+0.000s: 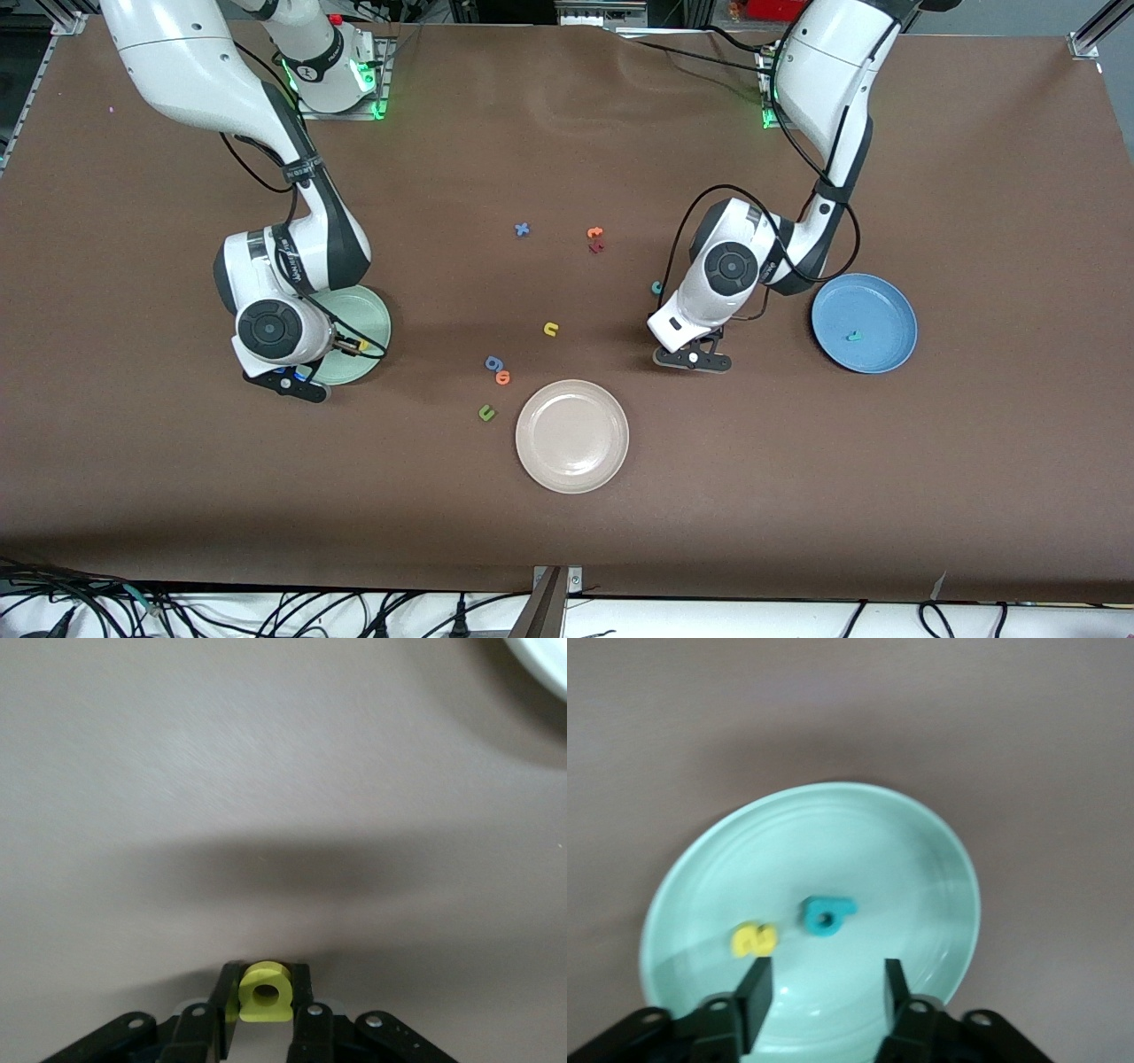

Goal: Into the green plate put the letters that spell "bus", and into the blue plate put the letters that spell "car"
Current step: 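Drop the a on the blue plate while the right gripper reaches yellow u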

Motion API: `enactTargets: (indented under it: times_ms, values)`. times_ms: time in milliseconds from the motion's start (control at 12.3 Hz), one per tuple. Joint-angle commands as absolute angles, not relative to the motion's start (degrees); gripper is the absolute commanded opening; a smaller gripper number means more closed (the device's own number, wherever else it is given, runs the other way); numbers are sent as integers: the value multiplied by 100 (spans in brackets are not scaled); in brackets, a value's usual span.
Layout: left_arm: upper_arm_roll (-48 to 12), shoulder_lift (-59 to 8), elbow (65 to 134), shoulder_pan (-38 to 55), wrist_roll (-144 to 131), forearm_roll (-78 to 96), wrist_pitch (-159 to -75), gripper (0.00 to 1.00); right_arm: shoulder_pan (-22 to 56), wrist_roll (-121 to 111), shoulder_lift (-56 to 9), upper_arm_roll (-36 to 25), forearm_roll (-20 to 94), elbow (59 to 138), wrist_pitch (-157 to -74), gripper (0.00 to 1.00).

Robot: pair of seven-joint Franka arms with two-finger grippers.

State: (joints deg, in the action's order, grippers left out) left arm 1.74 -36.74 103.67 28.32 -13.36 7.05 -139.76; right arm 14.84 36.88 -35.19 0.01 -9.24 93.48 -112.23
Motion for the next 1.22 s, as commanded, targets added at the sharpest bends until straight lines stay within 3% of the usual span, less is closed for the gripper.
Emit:
enactTargets:
  times_ms: [0,244,488,650,1138]
  values:
    - [315,-2824,10512,2191,-24,633,-12889,2,1652,3997,-3419,394,-371,9010,-11109,99]
    - [851,-2514,10564,1584,1954,642,-12279,6,2230,5022,-3515,510,-334,8824,-11801,93]
    - [1466,-2531,10678,1389,3424,703,-12278,7,2899,6026,-3673,510,-334,8789,-12522,83]
    - [1564,-2584,10810,1266,3673,703,-12357,8,3389,6502,-3936,536,-343,8763,-12961,82]
    - [1556,-2804,11864,1213,3683,896,-13884,14,3691,6548,-4604,519,-632,8763,-14175,79]
